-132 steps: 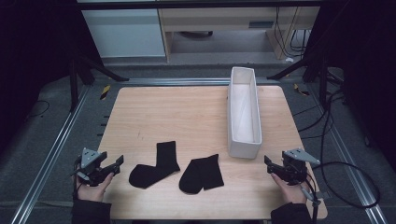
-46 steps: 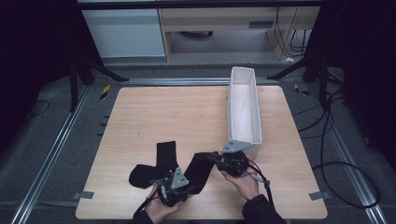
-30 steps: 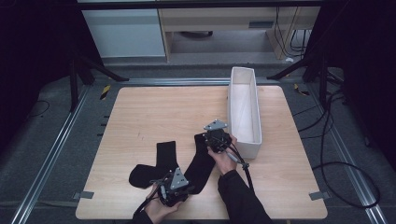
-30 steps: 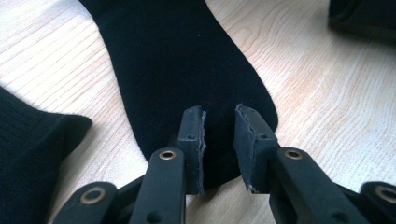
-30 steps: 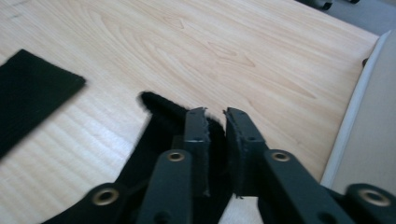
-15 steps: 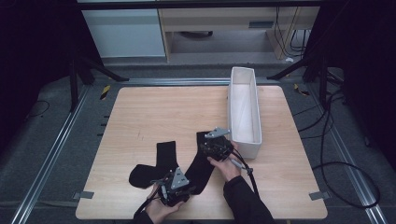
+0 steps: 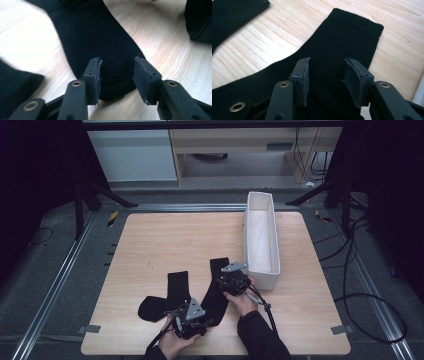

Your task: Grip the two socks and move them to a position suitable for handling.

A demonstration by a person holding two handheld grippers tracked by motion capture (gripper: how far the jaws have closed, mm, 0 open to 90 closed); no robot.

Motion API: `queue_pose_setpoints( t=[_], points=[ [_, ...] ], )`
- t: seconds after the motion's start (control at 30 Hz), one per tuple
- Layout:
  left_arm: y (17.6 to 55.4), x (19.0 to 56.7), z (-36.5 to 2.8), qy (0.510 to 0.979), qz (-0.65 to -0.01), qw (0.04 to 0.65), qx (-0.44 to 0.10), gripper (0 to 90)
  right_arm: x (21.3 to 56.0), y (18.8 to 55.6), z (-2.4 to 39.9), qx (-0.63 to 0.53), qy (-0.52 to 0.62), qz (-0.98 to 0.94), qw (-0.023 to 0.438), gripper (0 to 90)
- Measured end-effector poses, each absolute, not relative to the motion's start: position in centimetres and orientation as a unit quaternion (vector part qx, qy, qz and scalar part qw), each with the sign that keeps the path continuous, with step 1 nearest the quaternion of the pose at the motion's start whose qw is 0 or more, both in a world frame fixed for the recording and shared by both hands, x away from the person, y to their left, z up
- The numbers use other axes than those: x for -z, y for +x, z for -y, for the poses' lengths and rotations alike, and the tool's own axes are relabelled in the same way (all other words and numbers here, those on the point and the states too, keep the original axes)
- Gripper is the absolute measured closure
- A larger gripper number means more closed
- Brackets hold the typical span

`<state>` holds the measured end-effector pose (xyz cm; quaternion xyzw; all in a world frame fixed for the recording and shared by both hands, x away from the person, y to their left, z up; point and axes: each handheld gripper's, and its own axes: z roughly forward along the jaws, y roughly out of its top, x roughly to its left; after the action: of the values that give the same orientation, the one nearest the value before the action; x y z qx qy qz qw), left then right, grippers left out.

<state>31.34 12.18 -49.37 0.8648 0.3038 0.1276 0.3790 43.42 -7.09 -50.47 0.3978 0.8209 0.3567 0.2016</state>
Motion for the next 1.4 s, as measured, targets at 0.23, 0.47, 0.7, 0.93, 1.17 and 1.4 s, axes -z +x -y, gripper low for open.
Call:
queue_pose_setpoints(
  t=[0.23,0.47,0.7,0.93,1.17,1.4],
  points=[
    [31.9,45.3,-18.0,0.825,-0.345,0.410,-0.182,46.4,48.3,42.6,7.1,-0.384,0.380,-0.815,0.209,49.5],
    [33.1,44.6,-25.7,0.793,-0.420,0.380,-0.225,43.4,45.5,42.3,5.7,-0.422,0.356,-0.811,0.195,47.1],
    [33.5,46.6,-29.8,0.784,-0.471,0.345,-0.212,43.0,44.7,43.8,2.6,-0.441,0.348,-0.811,0.164,47.5],
    [34.2,47.9,-29.9,0.798,-0.468,0.322,-0.202,46.2,45.8,46.0,-1.2,-0.428,0.346,-0.821,0.150,48.4],
    [34.5,48.6,-29.7,0.809,-0.465,0.300,-0.199,56.0,48.7,47.3,-4.1,-0.400,0.347,-0.839,0.127,49.1],
    [34.6,48.8,-29.6,0.812,-0.470,0.294,-0.183,74.1,50.1,47.6,-5.1,-0.375,0.349,-0.850,0.120,53.1]
  ],
)
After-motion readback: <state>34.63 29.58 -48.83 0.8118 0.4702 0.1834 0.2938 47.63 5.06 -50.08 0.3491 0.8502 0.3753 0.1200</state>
